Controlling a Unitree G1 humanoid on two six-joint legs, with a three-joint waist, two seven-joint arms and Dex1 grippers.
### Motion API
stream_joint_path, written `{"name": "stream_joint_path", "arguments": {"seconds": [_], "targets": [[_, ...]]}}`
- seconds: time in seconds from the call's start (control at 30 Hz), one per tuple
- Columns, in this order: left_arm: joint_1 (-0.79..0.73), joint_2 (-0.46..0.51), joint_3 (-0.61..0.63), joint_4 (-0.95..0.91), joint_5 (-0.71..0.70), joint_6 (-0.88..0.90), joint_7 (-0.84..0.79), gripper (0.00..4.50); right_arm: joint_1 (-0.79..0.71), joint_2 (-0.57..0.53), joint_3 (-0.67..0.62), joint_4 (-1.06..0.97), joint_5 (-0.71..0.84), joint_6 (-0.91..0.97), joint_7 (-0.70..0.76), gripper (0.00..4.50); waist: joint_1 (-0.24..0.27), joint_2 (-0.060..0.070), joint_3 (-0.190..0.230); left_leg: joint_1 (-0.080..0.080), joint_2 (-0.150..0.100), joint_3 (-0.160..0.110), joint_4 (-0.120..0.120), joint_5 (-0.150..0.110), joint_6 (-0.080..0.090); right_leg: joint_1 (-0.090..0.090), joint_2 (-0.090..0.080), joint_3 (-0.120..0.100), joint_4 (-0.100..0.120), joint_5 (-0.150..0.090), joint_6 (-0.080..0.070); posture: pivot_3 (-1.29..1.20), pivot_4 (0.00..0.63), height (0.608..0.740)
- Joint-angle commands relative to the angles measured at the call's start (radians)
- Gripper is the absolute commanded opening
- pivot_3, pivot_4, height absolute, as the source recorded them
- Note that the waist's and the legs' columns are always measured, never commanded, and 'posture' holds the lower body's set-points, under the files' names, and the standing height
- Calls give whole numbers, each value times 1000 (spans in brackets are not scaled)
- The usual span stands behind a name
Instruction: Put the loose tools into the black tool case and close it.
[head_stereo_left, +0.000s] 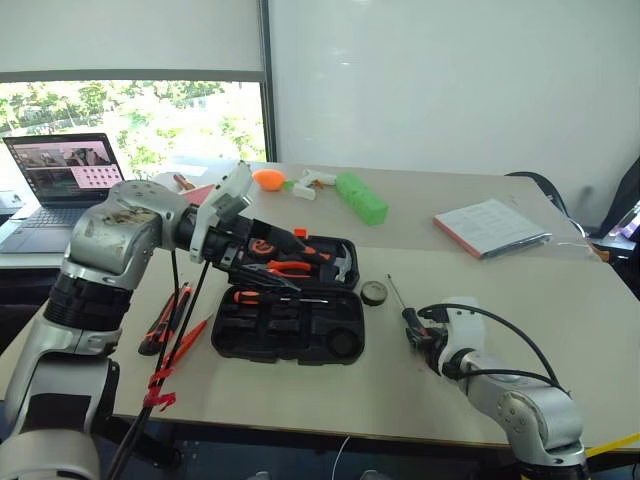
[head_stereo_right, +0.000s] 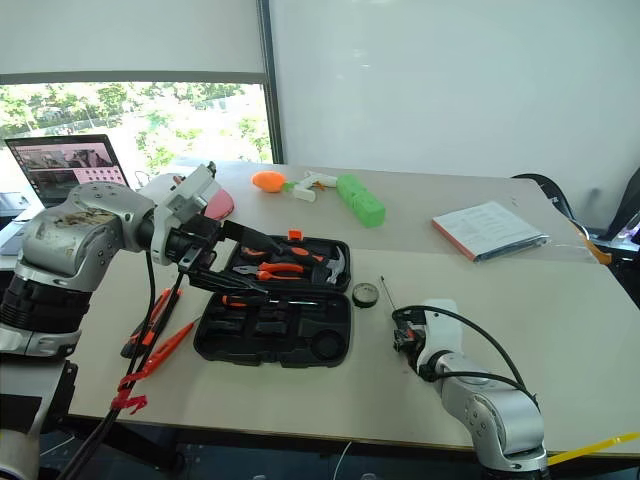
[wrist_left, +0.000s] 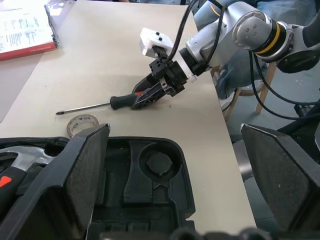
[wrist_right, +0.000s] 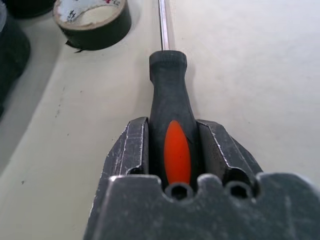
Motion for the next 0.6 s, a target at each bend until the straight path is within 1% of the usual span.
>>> {"name": "stream_joint_path", "arguments": {"seconds": [0.03,0.07,0.1,0.2,0.3,0.33,0.37,0.43,0.5,0.6], "targets": [[0,16,28,-23,-2,-9,7,4500,-11,-23,-105,4,-27,6,-14,1052,2,0,0,0,0,0,0,0,0,0,0,0,0,0,0,0,150,738],[1,16,27,-21,0,-11,8,4500,-22,-35,-118,2,-22,-10,9,1052,2,0,0,-1,-1,0,0,0,0,0,0,0,0,0,0,0,150,738],[4,20,26,-18,4,-17,8,4500,-39,-65,-115,-4,-11,-36,63,1052,0,0,0,-1,-1,0,0,0,0,0,0,0,-1,0,1,0,150,738],[18,36,22,-11,18,-34,6,4500,-81,-164,-72,-19,4,-97,225,1052,-8,4,2,-1,-1,0,0,0,0,-1,0,1,-1,0,1,0,150,738],[56,87,26,6,53,-77,-14,4500,-188,-357,87,-38,-5,-213,557,1052,-30,8,5,0,0,0,-1,0,0,-1,2,1,0,0,0,0,150,738],[68,109,32,6,56,-83,-23,4500,-232,-406,150,-26,-21,-256,658,1052,-36,9,6,0,1,0,-1,0,0,-2,2,1,0,0,-1,0,150,738],[76,126,37,6,57,-85,-29,4500,-266,-434,194,-8,-35,-288,723,1052,-39,9,6,0,1,0,-2,0,0,-2,2,2,0,0,-1,0,150,738],[91,162,49,7,64,-96,-38,4500,-353,-443,272,52,-61,-330,812,1052,-37,9,6,1,3,-2,-3,0,0,-2,5,1,0,0,-3,0,150,738],[111,205,68,14,78,-115,-37,4500,-461,-417,366,128,-107,-376,893,1052,-33,9,6,0,5,-3,-3,0,0,-2,7,0,0,-1,-4,0,150,738],[145,261,104,5,70,-101,-33,4500,-575,-370,482,226,-178,-438,990,1052,-32,9,8,-1,5,-2,-1,0,0,-3,6,1,0,0,-4,0,150,738]]}}
